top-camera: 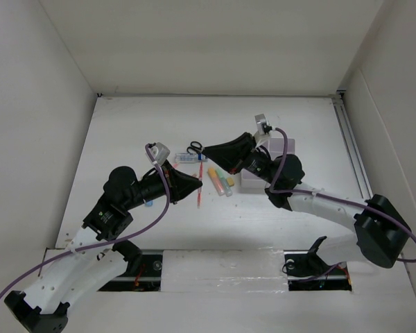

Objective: Sort the stationery into containers
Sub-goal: Cap the pen

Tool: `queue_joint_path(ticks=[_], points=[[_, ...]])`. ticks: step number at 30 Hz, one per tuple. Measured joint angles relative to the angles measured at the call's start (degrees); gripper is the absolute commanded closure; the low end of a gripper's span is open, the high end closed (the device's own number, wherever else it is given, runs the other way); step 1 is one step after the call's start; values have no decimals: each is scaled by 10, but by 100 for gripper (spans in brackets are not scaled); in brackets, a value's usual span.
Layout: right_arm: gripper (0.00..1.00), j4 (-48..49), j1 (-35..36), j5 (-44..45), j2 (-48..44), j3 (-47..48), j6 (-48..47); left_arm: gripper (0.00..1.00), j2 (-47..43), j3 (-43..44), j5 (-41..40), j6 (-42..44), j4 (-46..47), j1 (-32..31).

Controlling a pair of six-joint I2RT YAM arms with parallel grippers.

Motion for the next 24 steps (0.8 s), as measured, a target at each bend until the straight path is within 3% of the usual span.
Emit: queue_joint_path(ticks=[24], points=[[100,28,1,0,19,-13,16,100,0,0,5,0,0,0]])
